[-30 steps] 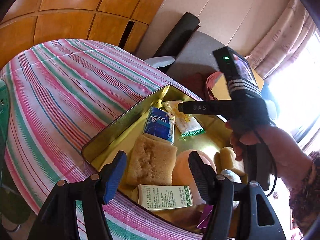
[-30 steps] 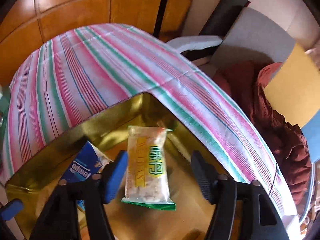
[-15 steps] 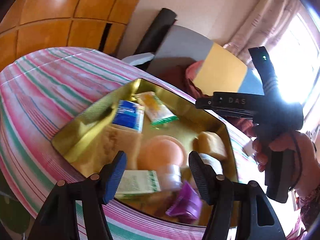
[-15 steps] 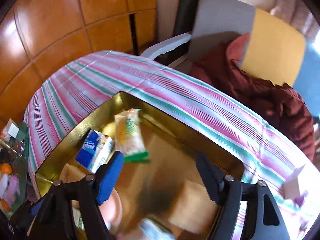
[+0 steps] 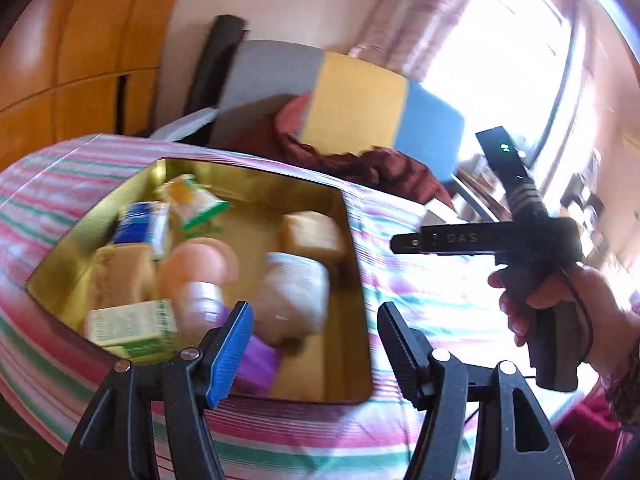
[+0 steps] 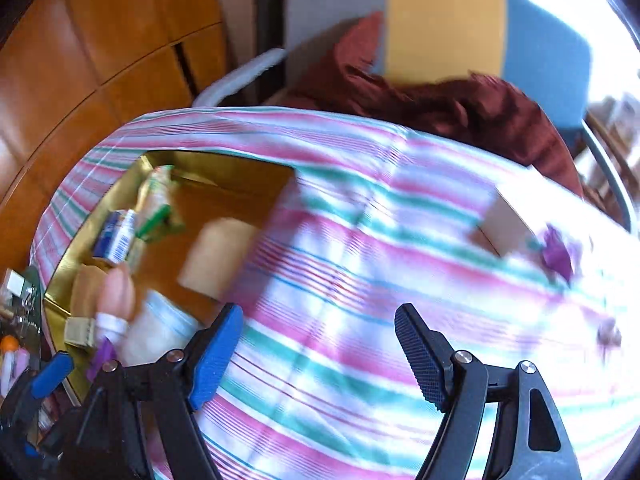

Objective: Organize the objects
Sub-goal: 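Return the right tool to the pile and grasp the rolled white sock bundle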

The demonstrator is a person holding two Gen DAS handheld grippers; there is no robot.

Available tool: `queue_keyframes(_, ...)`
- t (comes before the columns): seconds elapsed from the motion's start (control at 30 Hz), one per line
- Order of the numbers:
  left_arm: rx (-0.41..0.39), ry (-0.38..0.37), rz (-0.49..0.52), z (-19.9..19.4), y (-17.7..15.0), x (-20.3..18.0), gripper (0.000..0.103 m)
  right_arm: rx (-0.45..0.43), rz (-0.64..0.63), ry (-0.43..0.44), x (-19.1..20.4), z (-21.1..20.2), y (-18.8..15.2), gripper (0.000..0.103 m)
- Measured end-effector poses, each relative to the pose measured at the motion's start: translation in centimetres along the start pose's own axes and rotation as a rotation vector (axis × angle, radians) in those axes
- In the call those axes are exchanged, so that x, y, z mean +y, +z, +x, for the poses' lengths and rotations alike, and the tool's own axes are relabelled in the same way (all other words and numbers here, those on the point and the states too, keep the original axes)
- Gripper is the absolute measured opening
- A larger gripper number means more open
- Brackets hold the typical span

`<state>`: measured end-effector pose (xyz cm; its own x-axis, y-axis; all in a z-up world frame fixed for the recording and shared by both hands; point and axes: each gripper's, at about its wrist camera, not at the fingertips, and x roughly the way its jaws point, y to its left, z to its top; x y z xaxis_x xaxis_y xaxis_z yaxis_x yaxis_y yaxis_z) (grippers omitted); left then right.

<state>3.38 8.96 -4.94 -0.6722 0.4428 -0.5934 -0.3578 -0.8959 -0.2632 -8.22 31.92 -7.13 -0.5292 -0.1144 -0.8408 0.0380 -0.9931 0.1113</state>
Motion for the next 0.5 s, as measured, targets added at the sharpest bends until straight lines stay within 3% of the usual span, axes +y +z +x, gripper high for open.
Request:
queue_keyframes(0.23,0.05,-0.076,0.136,0.3,-1.3,-4.8,0.066,0.009,0.098,-0.042,-6.5,-1.1,-3.9,0.079)
queue_keyframes(0.5,0.141,-0.125,0.244,1.8,-2.7,-8.9,0.067,-0.022,0.317,-0.159,-17.4,-2.9,-7.2,0.082)
